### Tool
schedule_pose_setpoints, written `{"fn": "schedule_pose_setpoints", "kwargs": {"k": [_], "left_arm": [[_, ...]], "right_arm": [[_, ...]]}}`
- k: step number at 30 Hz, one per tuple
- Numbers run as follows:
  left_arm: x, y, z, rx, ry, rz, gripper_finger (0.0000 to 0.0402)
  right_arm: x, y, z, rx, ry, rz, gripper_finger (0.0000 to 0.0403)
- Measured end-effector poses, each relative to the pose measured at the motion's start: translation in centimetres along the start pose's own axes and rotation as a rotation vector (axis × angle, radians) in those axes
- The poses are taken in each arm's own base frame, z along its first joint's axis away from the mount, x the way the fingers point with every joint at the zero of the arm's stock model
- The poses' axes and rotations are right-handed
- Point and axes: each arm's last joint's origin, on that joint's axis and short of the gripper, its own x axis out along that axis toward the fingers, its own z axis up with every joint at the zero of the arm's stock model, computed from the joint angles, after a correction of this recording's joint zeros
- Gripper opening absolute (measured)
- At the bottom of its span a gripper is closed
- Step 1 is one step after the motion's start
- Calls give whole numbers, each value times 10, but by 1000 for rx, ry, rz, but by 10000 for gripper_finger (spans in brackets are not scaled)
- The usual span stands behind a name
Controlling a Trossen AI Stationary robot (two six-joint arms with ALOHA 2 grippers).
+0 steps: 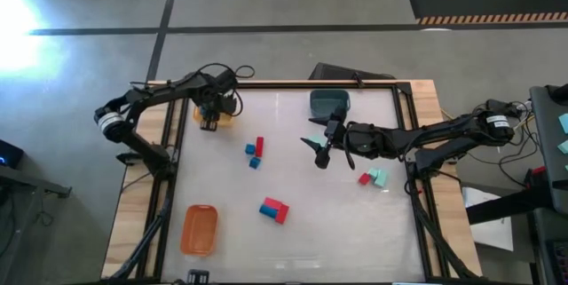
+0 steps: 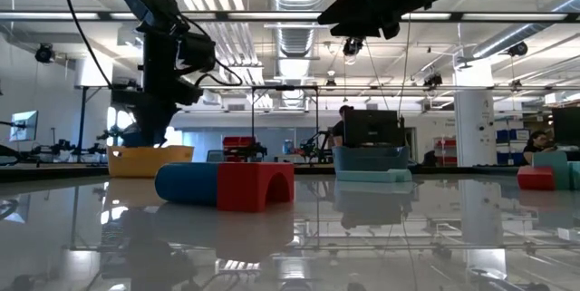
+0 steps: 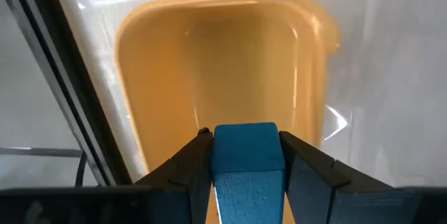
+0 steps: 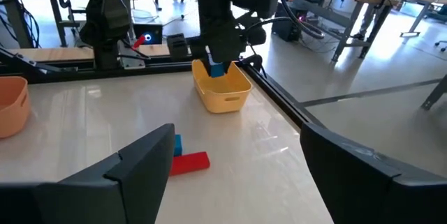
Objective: Sort & place blocks by color
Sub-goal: Put the top right blue block into the yellow bin, then put the top left light blue block into the orange bin
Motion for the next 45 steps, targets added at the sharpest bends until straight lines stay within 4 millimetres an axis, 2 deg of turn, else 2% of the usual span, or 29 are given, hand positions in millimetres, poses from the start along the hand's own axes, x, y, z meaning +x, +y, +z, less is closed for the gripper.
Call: {"fn": "schedule_pose_setpoints", "kwargs": {"k": [8, 15, 18, 23, 28, 34, 39, 42, 45], "left_arm": [[11, 4, 2, -19, 14, -7, 154], [9, 5, 0, -31, 55, 37, 176], [0, 3, 0, -82, 63, 45, 177], [-31, -12, 7, -253, -41, 116, 177], [-70, -50, 20, -436, -282, 164, 178], [-105, -105, 43, -586, -770, 156, 178], [-115, -142, 57, -609, -1156, 174, 178], [-114, -155, 61, -581, -1329, 176, 178], [-109, -160, 60, -579, -1426, 190, 178]], "right_arm": [[0, 0, 0, -8, 0, 0, 305], [0, 0, 0, -8, 1, 0, 303], [0, 0, -1, -7, 8, 1, 306], [0, 0, -4, 23, 35, 1, 302], [0, 0, -6, 60, 59, 0, 294], [0, 0, -9, 101, 89, -3, 292], [-1, 0, -13, 137, 127, -4, 292], [-1, 0, -17, 168, 164, 6, 292], [-2, 1, -19, 214, 243, 35, 292]]}}
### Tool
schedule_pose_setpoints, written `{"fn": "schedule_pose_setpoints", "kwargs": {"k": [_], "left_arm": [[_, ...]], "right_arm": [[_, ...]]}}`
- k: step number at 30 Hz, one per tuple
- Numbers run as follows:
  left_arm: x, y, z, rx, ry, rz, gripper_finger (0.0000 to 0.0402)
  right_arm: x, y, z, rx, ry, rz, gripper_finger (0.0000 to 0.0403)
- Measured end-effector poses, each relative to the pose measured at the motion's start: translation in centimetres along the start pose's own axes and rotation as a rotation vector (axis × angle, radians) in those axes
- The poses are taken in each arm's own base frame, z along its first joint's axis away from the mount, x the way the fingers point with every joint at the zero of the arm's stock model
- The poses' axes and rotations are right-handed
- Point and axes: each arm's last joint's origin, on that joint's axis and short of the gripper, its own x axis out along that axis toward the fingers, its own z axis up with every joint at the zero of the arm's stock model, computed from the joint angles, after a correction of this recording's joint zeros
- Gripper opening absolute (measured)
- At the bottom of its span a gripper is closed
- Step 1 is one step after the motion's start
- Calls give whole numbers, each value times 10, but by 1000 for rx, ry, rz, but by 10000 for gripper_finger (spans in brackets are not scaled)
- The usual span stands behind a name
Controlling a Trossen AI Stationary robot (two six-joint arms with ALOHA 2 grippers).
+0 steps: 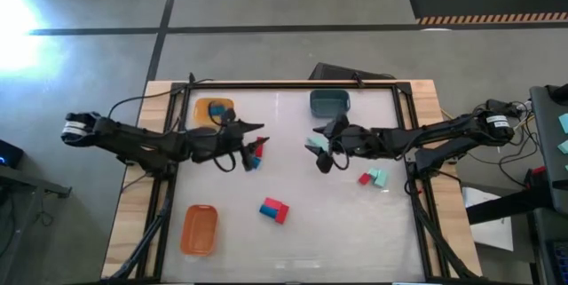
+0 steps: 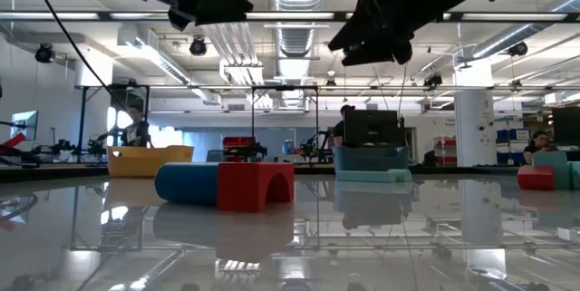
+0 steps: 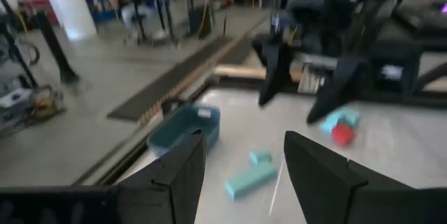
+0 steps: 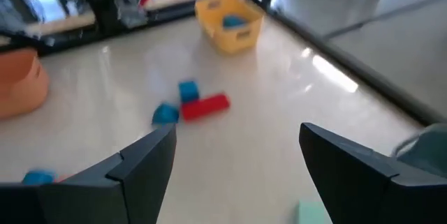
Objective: Sort & place blocks by color
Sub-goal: Put the top left light blue block into the orange bin
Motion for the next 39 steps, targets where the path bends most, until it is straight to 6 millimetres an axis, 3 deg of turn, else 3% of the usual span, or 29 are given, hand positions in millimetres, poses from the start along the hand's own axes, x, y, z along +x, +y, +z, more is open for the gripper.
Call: {"fn": "schedule_pose_setpoints", "kwargs": {"k": [4, 9, 13, 22, 31, 39], "left_arm": [[-2, 2, -10, -17, -39, 8, 178], [-3, 3, -14, 2, -47, 22, 178], [-3, 4, -13, 1, -50, 23, 178], [-4, 4, -8, 42, -90, 32, 178], [-4, 4, -6, 76, -102, 34, 178], [-4, 4, -7, 104, -97, 34, 178]], "right_arm": [[-2, -2, -5, -4, 134, -20, 292], [-4, -4, -20, -243, 275, 60, 292], [0, -13, -32, -287, 315, 39, 292], [38, -41, -66, -228, 281, -82, 292], [71, -46, -102, -210, 347, -177, 292], [78, -45, -106, -174, 356, -206, 292]]}}
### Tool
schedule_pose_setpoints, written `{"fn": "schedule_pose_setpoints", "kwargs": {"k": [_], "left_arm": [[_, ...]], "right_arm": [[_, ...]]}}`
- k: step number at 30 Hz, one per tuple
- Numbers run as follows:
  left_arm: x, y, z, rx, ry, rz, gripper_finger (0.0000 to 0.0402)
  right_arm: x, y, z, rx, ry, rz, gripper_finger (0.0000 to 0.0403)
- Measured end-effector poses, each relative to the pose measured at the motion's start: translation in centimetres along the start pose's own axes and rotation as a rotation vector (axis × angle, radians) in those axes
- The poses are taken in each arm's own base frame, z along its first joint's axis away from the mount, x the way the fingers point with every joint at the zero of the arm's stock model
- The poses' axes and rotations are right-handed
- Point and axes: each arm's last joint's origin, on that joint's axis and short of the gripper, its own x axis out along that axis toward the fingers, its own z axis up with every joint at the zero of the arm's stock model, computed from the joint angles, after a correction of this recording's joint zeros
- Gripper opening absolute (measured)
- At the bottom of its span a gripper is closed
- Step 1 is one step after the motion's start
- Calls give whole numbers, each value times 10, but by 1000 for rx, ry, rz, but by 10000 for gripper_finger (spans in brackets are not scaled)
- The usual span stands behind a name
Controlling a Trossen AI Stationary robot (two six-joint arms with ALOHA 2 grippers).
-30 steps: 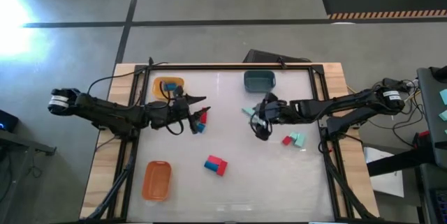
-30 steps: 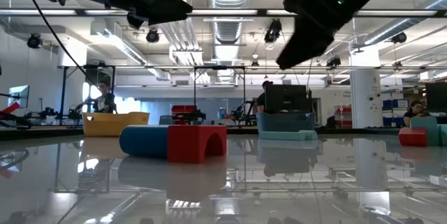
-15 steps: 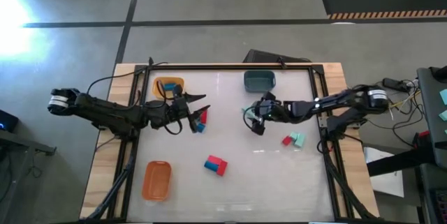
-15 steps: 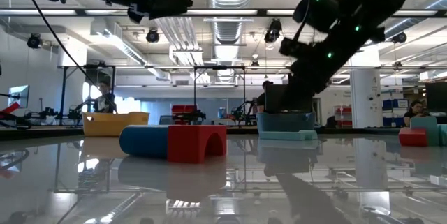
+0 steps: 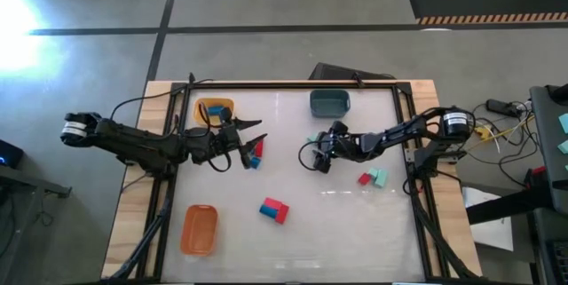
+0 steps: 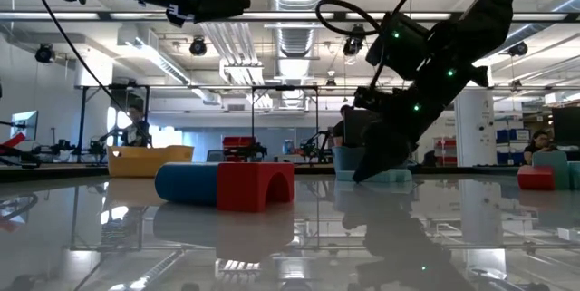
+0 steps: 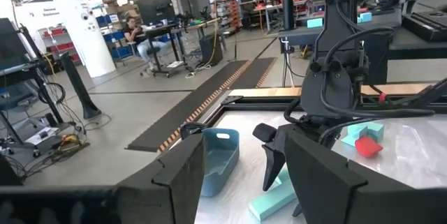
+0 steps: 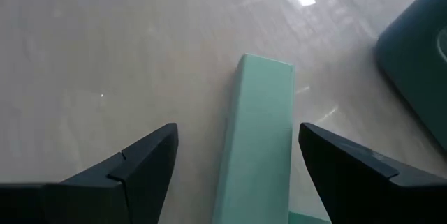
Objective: Sort & place blocks by color
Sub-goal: Put the top left light blue block into the orange bin
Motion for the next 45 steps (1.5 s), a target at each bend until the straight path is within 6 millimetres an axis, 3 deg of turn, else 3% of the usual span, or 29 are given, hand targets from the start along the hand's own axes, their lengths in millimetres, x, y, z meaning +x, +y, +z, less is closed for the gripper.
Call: {"fn": "schedule_pose_setpoints", "kwargs": {"k": [7, 15, 23, 34, 45], "left_arm": [[0, 0, 0, -7, 0, 0, 178], [0, 0, 0, -9, 0, -2, 178], [0, -2, 0, -81, -5, -47, 178], [-2, -26, 0, -182, -51, -245, 178], [12, -56, -15, -238, -132, -290, 178]], "right_arm": [[0, 0, 0, 17, 14, 55, 258], [6, 3, -4, 45, 36, 94, 118], [-10, 4, 4, 51, -8, 145, 117], [-77, 15, 47, 9, -454, 302, 117], [-107, 28, 37, 1, -881, 435, 117]]}}
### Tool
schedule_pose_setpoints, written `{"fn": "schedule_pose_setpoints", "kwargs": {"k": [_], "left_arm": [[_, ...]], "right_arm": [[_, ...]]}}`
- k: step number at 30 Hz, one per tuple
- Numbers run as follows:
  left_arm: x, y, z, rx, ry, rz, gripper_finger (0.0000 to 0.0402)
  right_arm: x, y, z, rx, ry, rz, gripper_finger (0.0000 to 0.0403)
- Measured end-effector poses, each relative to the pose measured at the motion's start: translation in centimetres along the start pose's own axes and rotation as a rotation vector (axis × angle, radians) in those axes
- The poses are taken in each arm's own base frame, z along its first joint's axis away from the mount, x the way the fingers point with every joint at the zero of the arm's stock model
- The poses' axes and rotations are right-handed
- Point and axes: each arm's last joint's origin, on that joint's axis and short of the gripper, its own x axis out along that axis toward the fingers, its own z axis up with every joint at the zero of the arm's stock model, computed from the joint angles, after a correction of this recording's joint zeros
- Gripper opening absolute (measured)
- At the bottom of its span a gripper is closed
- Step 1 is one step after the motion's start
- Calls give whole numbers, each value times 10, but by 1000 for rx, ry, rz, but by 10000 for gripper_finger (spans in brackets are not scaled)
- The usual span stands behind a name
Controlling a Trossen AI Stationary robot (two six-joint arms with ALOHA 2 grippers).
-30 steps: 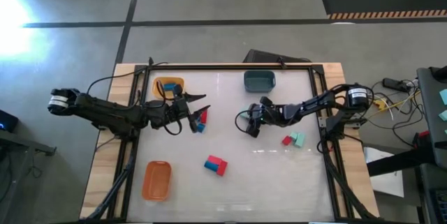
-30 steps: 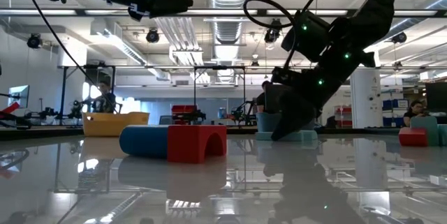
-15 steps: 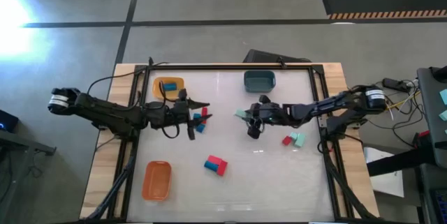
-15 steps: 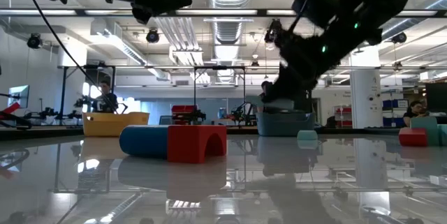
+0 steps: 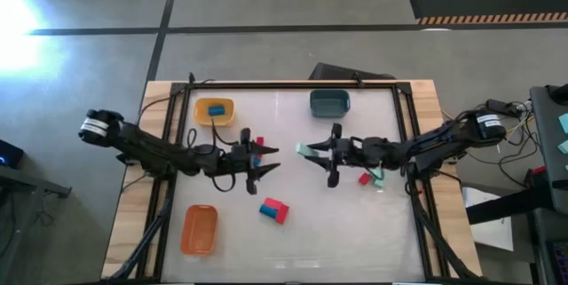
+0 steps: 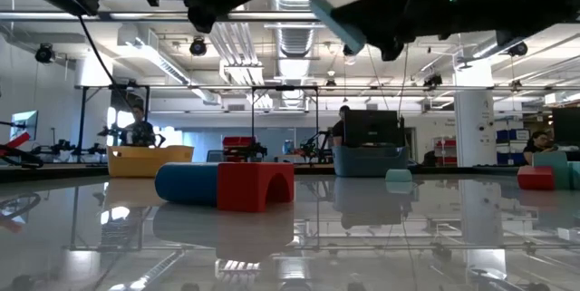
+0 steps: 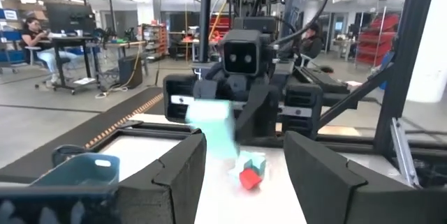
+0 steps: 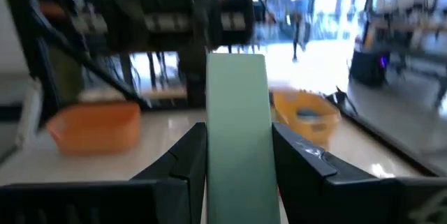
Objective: Sort & place blocks by color
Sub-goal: Put the top left light blue block into the orange bin
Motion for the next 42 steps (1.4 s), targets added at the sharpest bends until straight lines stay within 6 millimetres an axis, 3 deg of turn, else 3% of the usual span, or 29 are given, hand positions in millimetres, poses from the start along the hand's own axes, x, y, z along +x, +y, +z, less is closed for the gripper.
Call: {"fn": "schedule_pose_setpoints", "kwargs": {"k": [9, 18, 32, 42], "left_arm": [[7, -5, -8, -41, -71, -5, 178], [16, -8, -7, -59, -121, -8, 178], [46, -18, -20, -37, -239, -10, 178], [70, -26, -13, 8, -287, -39, 178]], "right_arm": [[6, 11, 2, -5, -209, 146, 117], [11, 12, 5, -33, -236, 141, 117], [18, 14, 13, -58, -260, 162, 117], [19, 15, 11, -60, -237, 169, 117]]}}
